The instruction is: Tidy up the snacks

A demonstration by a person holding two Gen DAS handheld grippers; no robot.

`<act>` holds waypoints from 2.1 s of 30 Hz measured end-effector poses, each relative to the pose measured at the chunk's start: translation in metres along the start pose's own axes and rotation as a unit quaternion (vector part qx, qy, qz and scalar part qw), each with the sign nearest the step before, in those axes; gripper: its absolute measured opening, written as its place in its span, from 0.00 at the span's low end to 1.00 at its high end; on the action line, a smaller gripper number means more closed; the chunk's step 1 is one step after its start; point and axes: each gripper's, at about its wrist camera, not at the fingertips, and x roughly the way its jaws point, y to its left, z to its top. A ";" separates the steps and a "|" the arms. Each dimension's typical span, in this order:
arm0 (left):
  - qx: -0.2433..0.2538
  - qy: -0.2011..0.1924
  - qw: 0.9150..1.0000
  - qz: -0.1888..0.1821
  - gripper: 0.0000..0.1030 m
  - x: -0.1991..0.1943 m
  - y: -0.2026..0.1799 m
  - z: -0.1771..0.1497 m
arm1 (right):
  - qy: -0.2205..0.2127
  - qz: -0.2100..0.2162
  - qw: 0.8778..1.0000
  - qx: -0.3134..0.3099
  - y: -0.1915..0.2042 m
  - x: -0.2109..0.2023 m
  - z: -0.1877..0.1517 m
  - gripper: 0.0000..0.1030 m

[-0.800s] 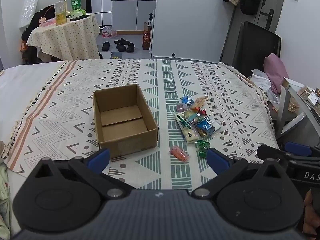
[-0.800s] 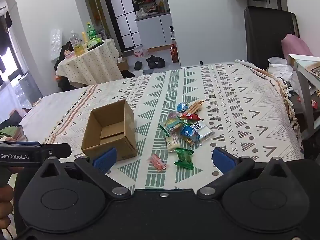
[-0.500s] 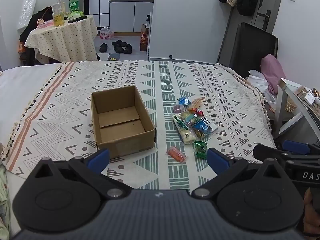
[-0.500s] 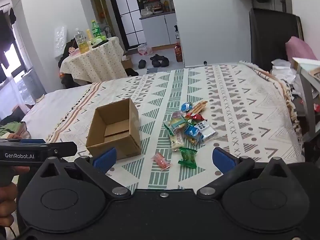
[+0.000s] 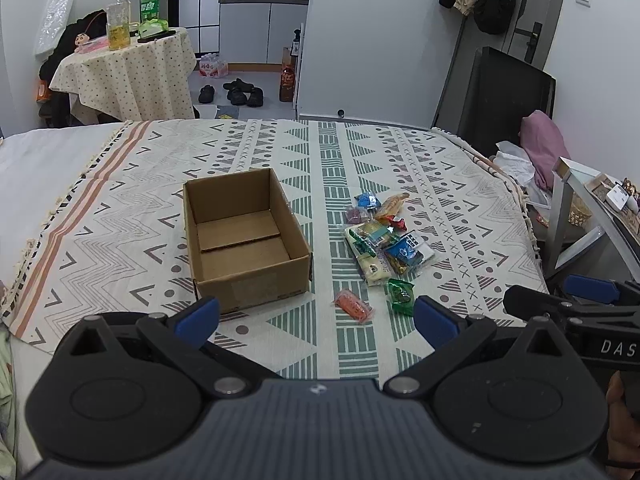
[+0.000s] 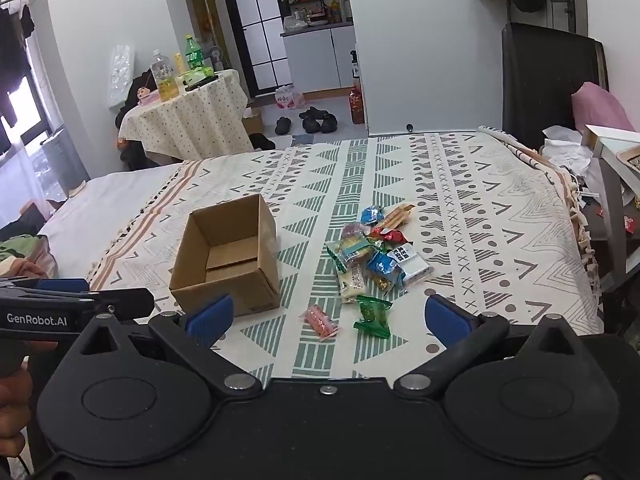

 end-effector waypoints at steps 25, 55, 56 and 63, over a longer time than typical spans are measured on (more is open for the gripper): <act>-0.002 -0.002 1.000 -0.002 1.00 -0.004 -0.002 0.001 | 0.002 -0.011 1.000 -0.004 0.000 -0.001 0.000 1.00; -0.008 -0.018 1.000 -0.006 1.00 -0.005 -0.006 0.005 | -0.005 -0.022 1.000 0.004 -0.009 -0.005 -0.001 1.00; -0.009 -0.018 1.000 -0.007 1.00 -0.003 -0.006 0.005 | -0.005 -0.022 1.000 0.005 -0.010 -0.004 -0.001 1.00; -0.014 -0.020 1.000 -0.013 0.99 0.008 -0.008 0.008 | -0.004 -0.019 1.000 0.007 -0.016 0.004 -0.004 1.00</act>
